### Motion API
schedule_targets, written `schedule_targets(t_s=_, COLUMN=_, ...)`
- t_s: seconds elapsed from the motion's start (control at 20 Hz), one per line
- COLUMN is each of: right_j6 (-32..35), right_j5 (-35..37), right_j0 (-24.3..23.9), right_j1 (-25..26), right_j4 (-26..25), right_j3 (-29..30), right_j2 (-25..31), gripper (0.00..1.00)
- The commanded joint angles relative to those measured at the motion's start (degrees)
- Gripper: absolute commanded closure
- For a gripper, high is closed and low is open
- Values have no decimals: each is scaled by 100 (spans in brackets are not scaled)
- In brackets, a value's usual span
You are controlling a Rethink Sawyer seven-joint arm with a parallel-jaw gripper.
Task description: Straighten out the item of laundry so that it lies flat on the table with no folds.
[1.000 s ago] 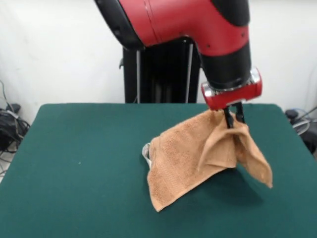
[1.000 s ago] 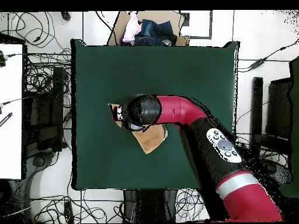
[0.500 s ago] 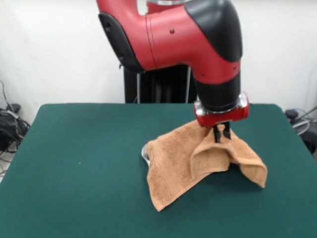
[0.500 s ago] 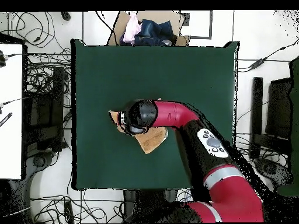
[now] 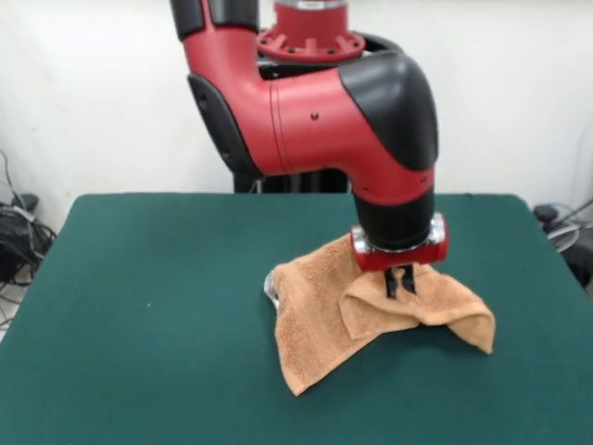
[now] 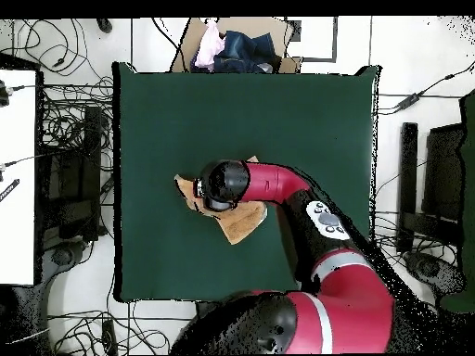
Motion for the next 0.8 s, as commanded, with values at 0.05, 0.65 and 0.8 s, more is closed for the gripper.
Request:
schedule_targets(t_s=0.05, right_j6=1520, right_j5=-541, right_j0=351, right_j1=410, right_j4=488, right_j3=-236, right_j2=-232, gripper=100)
schedule_targets(t_s=0.65, right_j6=2430, right_j5=716, right_j0=1587, right_j1=-277, right_j4=1734, right_j3=-684, right_j2=-721, gripper=100)
schedule_targets(t_s=0.8, right_j6=2631, right_j5=1009, right_j0=1862, right_j1=-326, right_j4=1986, right_j3=-928, right_j2=-880, gripper=100)
